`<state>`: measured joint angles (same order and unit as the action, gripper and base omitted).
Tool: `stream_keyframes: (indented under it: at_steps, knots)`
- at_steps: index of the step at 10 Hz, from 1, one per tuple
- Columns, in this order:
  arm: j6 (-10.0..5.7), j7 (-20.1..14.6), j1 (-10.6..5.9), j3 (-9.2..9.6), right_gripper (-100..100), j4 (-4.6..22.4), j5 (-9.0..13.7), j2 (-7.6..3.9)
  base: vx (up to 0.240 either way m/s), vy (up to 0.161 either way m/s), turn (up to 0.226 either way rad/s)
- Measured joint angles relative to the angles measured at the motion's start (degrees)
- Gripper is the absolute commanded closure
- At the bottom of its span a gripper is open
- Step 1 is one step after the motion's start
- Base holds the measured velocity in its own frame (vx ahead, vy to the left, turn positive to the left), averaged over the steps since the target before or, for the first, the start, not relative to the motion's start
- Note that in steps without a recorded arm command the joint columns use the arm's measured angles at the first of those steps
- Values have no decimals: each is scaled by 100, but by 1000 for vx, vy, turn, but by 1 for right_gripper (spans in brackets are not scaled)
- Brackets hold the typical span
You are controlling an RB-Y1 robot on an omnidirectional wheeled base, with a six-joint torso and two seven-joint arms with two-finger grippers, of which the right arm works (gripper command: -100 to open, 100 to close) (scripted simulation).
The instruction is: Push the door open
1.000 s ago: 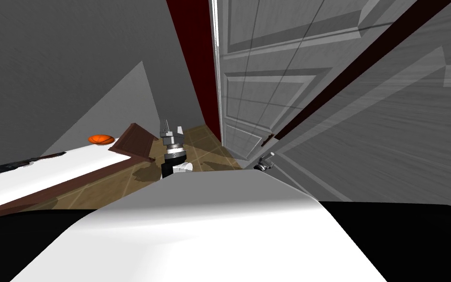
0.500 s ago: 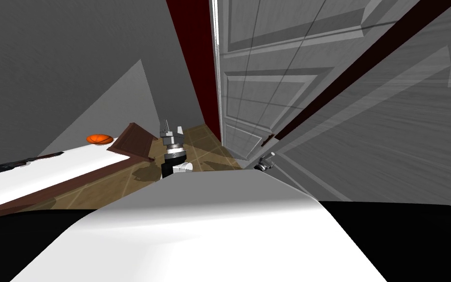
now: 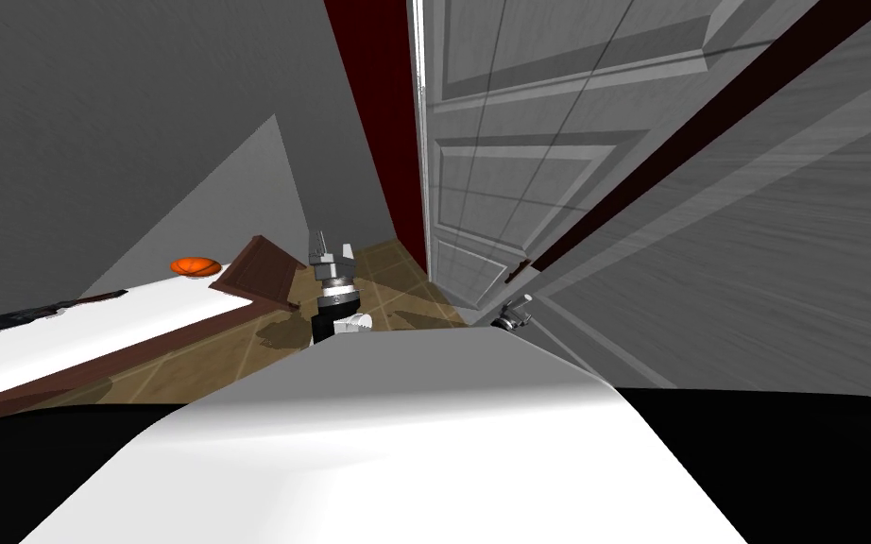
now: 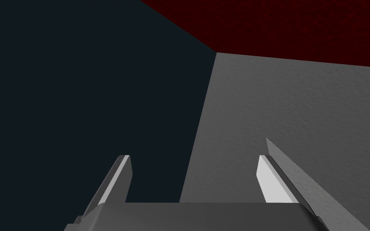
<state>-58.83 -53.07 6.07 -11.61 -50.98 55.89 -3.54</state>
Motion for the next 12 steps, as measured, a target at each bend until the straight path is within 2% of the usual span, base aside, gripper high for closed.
stream_keyframes:
  at_steps: [2, 3, 4, 5, 6, 7, 9, 12]
  knots:
    - [9, 42, 55, 55, 100, -71, 14, 21, -8, -68, 49]
    - [-14, 36, 27, 88, 100, -24, 21, 4, -19, -55, 26]
    - [2, 95, 80, 89, 100, -153, 41, 39, -11, -22, -60]
    - [-72, 66, -40, 100, 100, 3, 27, 40, -6, 15, 26]
    - [-68, -2, -60, 89, 100, 66, 43, -29, -4, 15, 10]
    - [-61, -27, -85, 73, 100, 104, 52, -48, 8, 11, 21]
    - [40, 129, 66, 63, 100, -201, 68, 20, 1, -2, -22]
    - [34, 86, -10, 66, 100, -87, 77, -7, 1, -5, -6]
